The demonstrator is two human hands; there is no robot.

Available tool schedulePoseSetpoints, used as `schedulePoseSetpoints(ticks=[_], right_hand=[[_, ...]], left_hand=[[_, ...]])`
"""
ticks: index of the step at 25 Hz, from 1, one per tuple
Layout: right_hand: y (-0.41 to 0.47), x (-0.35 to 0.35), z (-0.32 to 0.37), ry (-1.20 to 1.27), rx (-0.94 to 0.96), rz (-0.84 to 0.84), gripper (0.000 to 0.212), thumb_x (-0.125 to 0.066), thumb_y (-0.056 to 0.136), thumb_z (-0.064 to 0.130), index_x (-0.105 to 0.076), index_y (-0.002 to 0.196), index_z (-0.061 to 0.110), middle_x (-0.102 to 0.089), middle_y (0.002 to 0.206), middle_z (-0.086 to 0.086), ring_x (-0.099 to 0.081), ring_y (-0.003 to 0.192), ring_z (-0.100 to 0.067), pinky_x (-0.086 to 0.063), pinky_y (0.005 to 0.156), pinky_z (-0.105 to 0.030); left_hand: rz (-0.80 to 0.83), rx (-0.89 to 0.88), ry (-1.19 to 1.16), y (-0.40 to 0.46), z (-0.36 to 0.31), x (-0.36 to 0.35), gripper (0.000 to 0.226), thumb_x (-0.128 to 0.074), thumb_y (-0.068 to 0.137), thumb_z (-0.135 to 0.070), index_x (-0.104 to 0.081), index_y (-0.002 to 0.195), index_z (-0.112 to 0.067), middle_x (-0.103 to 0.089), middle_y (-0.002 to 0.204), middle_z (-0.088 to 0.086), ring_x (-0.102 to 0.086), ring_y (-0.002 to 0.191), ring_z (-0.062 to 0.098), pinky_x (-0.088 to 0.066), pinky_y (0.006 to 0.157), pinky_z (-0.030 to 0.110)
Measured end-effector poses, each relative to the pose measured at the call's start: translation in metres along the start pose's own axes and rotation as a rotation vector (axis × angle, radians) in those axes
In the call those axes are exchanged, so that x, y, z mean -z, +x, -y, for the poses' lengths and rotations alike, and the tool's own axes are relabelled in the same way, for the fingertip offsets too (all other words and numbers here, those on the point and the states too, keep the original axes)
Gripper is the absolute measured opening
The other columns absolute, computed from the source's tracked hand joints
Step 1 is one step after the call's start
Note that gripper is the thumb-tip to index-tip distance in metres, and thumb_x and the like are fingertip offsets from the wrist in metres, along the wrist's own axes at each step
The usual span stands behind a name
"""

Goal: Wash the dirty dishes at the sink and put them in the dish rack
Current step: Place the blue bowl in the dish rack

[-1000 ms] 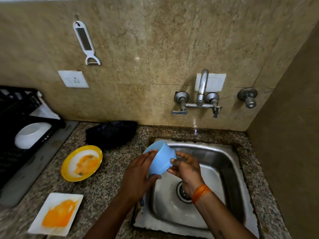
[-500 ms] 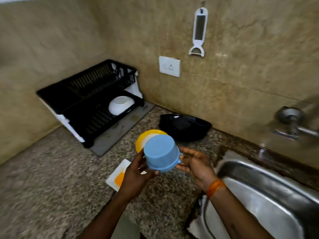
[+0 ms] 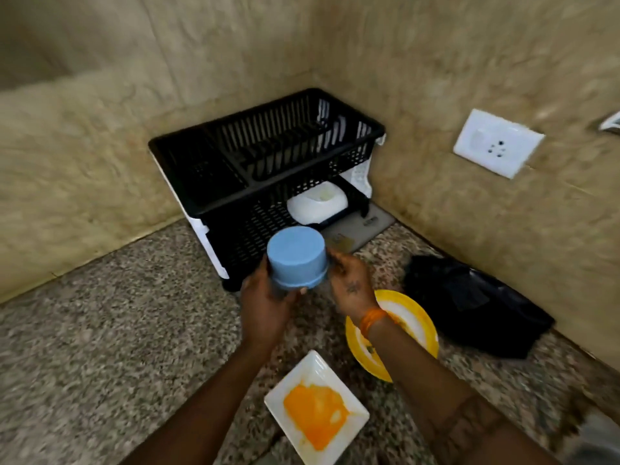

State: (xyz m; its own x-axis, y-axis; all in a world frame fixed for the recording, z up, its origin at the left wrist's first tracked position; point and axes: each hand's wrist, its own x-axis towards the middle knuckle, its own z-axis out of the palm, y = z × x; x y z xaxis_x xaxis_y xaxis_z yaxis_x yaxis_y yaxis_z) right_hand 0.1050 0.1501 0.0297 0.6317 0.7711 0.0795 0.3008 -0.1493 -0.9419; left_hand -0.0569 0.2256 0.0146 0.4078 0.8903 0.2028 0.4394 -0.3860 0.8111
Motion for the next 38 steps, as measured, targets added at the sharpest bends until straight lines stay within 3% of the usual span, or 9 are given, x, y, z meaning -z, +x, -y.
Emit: schedulePoseSetpoints(ticks=[5,9,15,21,23,27,32,35,38], right_hand=[[0.088,-0.057,-0.013,-0.164,0.08,0.096,0.034,-0.053,0.093,0.02,-0.069,0.122,0.012,-0.066,0.123,-0.015,-0.061,0.115,-0.028,-0.053,0.097,-0.044],[0.125,-0.083,-0.018,-0.184,0.072,0.155,0.028,-0.059,0.097,0.011,-0.07,0.122,0.008,-0.07,0.125,-0.01,-0.062,0.119,-0.022,-0.048,0.101,-0.031],[0.156,-0.106,-0.02,-0.287,0.017,0.256,0.029,-0.053,0.089,0.001,-0.073,0.11,0.002,-0.072,0.119,-0.017,-0.064,0.115,-0.034,-0.051,0.101,-0.049],[0.152,-0.108,-0.015,-0.404,0.071,0.32,0.016,-0.071,0.084,0.004,-0.074,0.097,-0.005,-0.072,0.105,-0.026,-0.066,0.107,-0.038,-0.052,0.087,-0.042],[0.148,-0.107,-0.013,-0.355,0.082,0.272,0.019,-0.068,0.087,0.007,-0.073,0.1,-0.006,-0.073,0.106,-0.026,-0.066,0.108,-0.037,-0.052,0.087,-0.039],[0.115,-0.092,-0.004,-0.232,0.088,0.095,0.038,-0.057,0.084,0.006,-0.071,0.119,0.0,-0.072,0.12,-0.017,-0.063,0.116,-0.03,-0.052,0.097,-0.036],[0.037,-0.043,-0.015,-0.041,-0.153,-0.256,0.031,-0.06,0.091,-0.002,-0.072,0.118,0.007,-0.071,0.119,-0.006,-0.064,0.11,-0.017,-0.053,0.1,-0.037],[-0.025,0.002,-0.022,0.136,-0.283,-0.436,0.026,-0.06,0.095,-0.005,-0.074,0.11,0.01,-0.074,0.114,0.0,-0.068,0.108,-0.017,-0.056,0.097,-0.044],[-0.081,0.051,-0.022,0.346,-0.421,-0.614,0.017,-0.06,0.098,0.0,-0.073,0.104,0.011,-0.075,0.11,-0.01,-0.071,0.1,-0.03,-0.059,0.073,-0.044]], left_hand=[[-0.084,0.052,0.064,0.071,0.031,-0.009,0.074,-0.085,0.08,-0.029,-0.051,0.145,-0.016,-0.067,0.135,0.009,-0.064,0.122,0.029,-0.054,0.097,0.037],[-0.062,0.115,0.13,0.102,0.055,-0.014,0.071,-0.081,0.084,-0.033,-0.05,0.143,-0.008,-0.067,0.131,0.014,-0.066,0.116,0.035,-0.052,0.086,0.037],[-0.001,0.187,0.207,0.129,0.062,-0.012,0.078,-0.069,0.091,-0.054,-0.047,0.144,-0.002,-0.064,0.135,0.02,-0.064,0.119,0.039,-0.056,0.087,0.043],[0.114,0.25,0.243,0.127,0.074,-0.016,0.091,-0.039,0.078,-0.076,-0.048,0.143,-0.012,-0.067,0.13,0.015,-0.067,0.114,0.035,-0.059,0.084,0.042],[0.143,0.267,0.24,0.128,0.075,-0.015,0.094,-0.033,0.076,-0.079,-0.047,0.143,-0.015,-0.067,0.13,0.013,-0.067,0.113,0.034,-0.059,0.084,0.043],[0.119,0.251,0.202,0.113,0.055,-0.009,0.08,-0.054,0.092,-0.061,-0.037,0.151,-0.01,-0.056,0.145,0.018,-0.058,0.128,0.037,-0.055,0.097,0.046],[0.119,0.16,0.025,0.062,0.012,-0.013,0.076,-0.063,0.097,-0.046,-0.034,0.159,-0.012,-0.035,0.164,0.012,-0.035,0.15,0.028,-0.039,0.117,0.042],[0.186,0.092,-0.097,0.026,-0.002,-0.025,0.044,-0.065,0.098,-0.039,-0.062,0.136,-0.018,-0.06,0.142,0.004,-0.056,0.131,0.02,-0.051,0.104,0.038],[0.429,0.175,-0.194,0.003,-0.016,-0.038,0.008,-0.07,0.096,-0.028,-0.072,0.103,-0.024,-0.075,0.103,-0.003,-0.07,0.1,0.015,-0.056,0.088,0.034]])
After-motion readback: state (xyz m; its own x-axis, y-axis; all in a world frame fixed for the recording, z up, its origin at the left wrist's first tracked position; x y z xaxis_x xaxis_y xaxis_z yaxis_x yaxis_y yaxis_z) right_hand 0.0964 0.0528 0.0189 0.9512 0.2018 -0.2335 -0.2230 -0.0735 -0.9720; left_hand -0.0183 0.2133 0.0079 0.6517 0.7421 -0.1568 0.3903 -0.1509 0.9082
